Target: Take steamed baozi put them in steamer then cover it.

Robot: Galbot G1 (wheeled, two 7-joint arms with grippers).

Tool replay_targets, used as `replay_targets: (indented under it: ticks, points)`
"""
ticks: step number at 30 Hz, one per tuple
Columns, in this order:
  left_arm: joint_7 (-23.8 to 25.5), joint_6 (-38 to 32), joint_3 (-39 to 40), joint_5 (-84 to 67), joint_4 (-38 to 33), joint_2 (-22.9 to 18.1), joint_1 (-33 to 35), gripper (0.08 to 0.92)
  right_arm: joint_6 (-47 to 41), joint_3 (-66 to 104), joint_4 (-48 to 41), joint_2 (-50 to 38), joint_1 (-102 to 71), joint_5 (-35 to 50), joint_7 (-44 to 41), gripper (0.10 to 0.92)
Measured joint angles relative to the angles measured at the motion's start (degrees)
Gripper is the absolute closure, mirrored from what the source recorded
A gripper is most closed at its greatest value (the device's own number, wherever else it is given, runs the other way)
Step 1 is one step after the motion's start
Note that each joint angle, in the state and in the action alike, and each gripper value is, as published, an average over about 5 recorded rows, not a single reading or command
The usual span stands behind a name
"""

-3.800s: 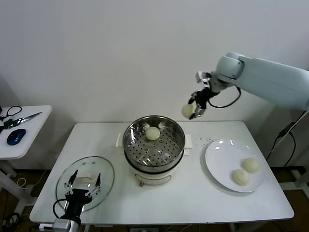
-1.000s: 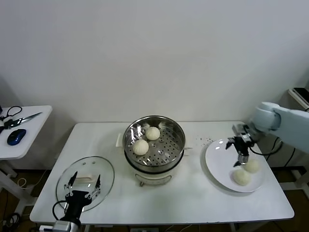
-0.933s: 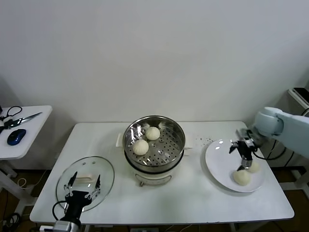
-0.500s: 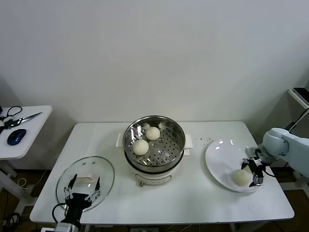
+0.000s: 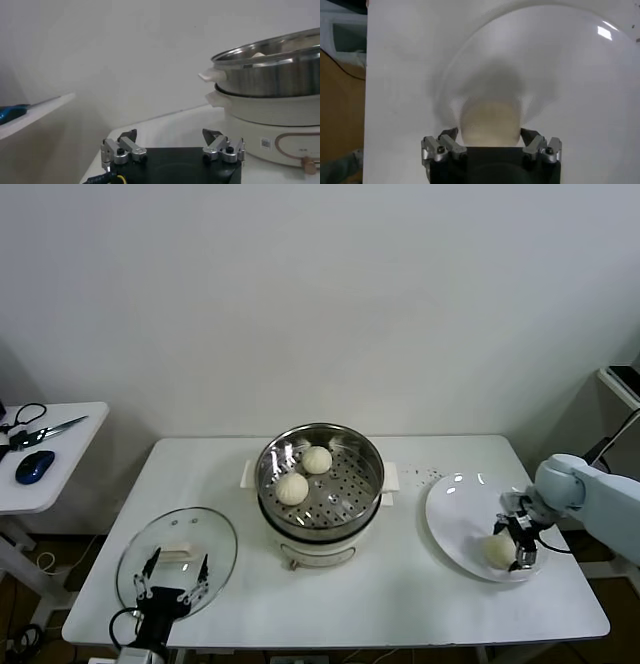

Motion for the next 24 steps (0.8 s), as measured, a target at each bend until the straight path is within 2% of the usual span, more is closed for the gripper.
replay_targets:
  ticks: [9,16,24]
  points:
    - [-0.1,0.0,0.0,0.2,-0.1,0.0,0.2,0.177,1.1,0.0,-1.0,0.6,0.4,-0.3,-0.6,0.336]
    - [-0.2,0.0,-0.1,0.2,-0.2,-0.1,0.6,0.177,3.9,-2.5,-0.6,1.4,4.0,0.4,-1.1,0.350]
    - [-0.1,0.1,-0.1,-0.2,-0.9,-0.1,1.1,0.177,14.0,-13.4,1.7,5.4,19.5,0.9,-1.5,0.347]
